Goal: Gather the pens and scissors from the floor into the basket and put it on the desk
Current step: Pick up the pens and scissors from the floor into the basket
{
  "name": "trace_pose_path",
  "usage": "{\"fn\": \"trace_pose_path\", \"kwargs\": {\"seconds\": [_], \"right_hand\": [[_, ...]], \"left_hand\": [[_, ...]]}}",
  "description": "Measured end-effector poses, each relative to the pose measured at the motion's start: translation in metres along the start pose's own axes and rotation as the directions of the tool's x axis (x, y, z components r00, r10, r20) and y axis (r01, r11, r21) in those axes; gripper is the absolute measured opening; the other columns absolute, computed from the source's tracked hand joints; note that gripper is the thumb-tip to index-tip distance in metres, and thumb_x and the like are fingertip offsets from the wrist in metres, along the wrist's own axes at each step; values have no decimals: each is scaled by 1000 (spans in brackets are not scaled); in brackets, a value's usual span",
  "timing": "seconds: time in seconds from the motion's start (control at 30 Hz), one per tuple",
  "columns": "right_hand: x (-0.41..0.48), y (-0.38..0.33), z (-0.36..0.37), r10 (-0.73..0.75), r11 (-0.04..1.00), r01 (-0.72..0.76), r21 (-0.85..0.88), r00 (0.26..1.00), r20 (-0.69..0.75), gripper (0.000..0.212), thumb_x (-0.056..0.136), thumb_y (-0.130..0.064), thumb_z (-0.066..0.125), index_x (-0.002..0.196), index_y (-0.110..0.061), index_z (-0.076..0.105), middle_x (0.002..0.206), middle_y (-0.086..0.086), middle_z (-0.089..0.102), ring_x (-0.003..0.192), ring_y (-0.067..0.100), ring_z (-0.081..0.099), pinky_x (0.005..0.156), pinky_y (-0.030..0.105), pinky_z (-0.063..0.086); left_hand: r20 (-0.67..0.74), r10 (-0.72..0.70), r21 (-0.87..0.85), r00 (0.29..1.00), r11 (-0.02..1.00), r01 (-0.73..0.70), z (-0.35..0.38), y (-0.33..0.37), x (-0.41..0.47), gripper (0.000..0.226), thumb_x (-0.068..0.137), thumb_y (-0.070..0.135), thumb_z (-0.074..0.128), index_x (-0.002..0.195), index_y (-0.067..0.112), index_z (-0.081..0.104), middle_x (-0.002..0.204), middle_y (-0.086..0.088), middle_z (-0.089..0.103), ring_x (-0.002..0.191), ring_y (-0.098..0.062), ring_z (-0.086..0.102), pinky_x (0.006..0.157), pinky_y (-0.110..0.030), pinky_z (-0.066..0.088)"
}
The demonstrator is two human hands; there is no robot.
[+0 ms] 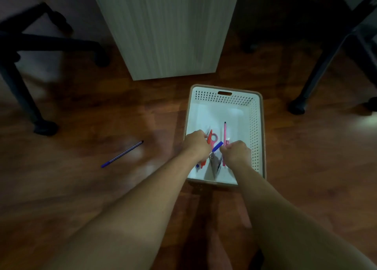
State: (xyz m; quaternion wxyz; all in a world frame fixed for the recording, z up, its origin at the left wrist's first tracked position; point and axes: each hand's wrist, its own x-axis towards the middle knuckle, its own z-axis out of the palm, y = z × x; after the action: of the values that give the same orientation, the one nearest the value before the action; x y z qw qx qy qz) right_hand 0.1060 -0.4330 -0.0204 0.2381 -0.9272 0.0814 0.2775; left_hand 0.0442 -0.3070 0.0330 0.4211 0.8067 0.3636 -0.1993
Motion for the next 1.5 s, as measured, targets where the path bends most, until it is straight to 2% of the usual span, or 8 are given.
{"fn": "trace_pose_path", "kwargs": {"seconds": [0.13,0.3,0.47,0.6,0.77,1.27,1.4,1.5], "right_hand": [[-8,-11,-13,-53,996,56,71,998,-42,21,95,-35,69,98,-15,73,87,4,74,75,22,70,72,33,53],[-17,-44,-25,-149,969,163,187,985,-88,20,96,-35,64,106,-19,70,92,2,75,71,14,68,57,27,50],[-31,-88,-17,-260,940,274,205,961,-96,26,96,-37,62,111,-17,68,89,2,74,67,12,68,59,27,51],[-33,-104,-5,-346,933,348,95,937,-41,44,96,-50,60,122,-15,72,113,2,76,95,22,75,87,37,61],[-39,-113,26,-369,906,403,-126,901,227,44,98,-47,63,99,-5,75,94,13,80,83,30,80,85,40,65],[-83,-129,71,-487,825,558,-90,782,388,68,99,-69,53,140,-17,68,126,3,78,113,27,75,105,41,55],[-63,-134,28,-606,793,608,39,779,161,36,108,-38,58,127,-13,75,123,2,73,110,22,70,92,15,54],[-32,-130,-7,-602,798,598,-70,796,-64,37,105,-28,59,135,-11,72,142,17,63,138,35,54,114,38,44]], "left_hand": [[-112,65,-87,992,993,-75,-12,-2,0,40,101,29,60,138,16,69,137,-4,74,125,-26,70,104,-39,59],[-299,49,-366,953,916,-162,-42,-17,13,18,97,31,58,105,33,73,108,6,81,95,-17,79,89,-46,67],[-484,-47,-255,874,963,-90,-89,-58,14,25,103,21,59,120,17,77,117,0,76,105,-18,70,87,-25,49],[-454,-156,-127,877,986,110,-99,-119,18,29,99,18,64,126,11,73,131,-15,75,124,-35,69,98,-35,52],[-422,-289,65,859,936,347,-85,-184,5,30,98,20,64,126,17,72,137,-16,55,134,-42,49,107,-43,46],[-477,-271,-82,836,961,265,-91,-224,5,27,86,39,79,88,12,82,91,-18,81,91,-39,78,76,-40,59],[-547,-297,-424,782,904,47,-118,-172,-6,13,88,21,81,91,22,68,94,-2,76,88,-24,74,73,-28,55],[-539,-177,-467,823,876,-117,-130,-128,-6,17,89,14,78,99,21,65,93,7,69,78,-8,67,63,-17,46]]}}
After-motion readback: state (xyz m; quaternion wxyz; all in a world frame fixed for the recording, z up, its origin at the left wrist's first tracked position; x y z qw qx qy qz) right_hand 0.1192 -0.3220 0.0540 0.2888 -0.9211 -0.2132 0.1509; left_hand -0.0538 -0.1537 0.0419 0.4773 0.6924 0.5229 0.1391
